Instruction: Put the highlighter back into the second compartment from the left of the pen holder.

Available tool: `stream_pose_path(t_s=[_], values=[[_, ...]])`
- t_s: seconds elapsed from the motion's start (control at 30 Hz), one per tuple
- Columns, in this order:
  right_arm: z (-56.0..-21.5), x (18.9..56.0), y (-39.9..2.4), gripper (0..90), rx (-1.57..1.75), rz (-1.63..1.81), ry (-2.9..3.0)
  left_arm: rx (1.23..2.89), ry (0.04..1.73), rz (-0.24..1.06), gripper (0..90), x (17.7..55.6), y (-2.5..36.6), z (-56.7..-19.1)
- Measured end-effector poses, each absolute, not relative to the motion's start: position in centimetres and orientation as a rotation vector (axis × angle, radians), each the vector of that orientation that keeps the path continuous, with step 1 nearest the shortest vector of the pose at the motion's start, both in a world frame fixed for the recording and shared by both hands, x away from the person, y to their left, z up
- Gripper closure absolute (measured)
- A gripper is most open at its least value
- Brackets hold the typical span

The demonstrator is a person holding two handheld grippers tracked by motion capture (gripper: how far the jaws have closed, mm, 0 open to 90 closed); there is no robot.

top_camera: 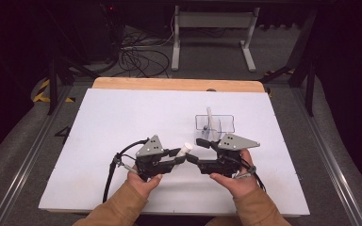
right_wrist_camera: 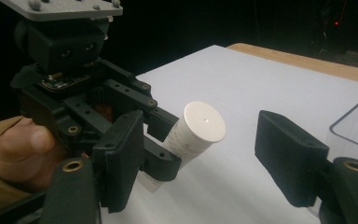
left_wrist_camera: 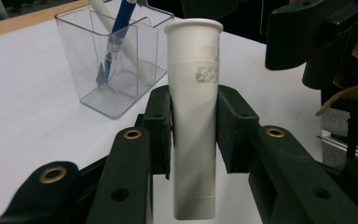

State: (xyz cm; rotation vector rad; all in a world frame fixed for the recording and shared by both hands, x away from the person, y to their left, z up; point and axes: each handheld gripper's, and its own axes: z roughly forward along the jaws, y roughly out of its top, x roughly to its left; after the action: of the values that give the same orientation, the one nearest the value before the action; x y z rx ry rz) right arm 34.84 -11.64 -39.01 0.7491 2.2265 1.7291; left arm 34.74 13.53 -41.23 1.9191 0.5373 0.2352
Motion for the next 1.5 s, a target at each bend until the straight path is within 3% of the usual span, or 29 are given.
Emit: stream_pose_path(t_s=[0.33,0.6,1.37,1.5], values=[[-39.6,35.1,-10.1,43.2,0.853,1.730,2.233,1.929,0.526,0.241,68.9,34.6,13.3,-41.3],[-39.7,35.3,-9.9,60.8,0.889,1.734,2.230,1.945,0.529,0.251,68.9,34.5,13.0,-41.4],[-39.4,35.4,-10.2,65.4,0.882,1.756,2.261,1.950,0.525,0.257,68.6,34.3,12.7,-41.4],[-39.3,35.4,-10.2,65.4,0.873,1.751,2.260,1.950,0.531,0.269,65.0,34.2,12.7,-41.3]])
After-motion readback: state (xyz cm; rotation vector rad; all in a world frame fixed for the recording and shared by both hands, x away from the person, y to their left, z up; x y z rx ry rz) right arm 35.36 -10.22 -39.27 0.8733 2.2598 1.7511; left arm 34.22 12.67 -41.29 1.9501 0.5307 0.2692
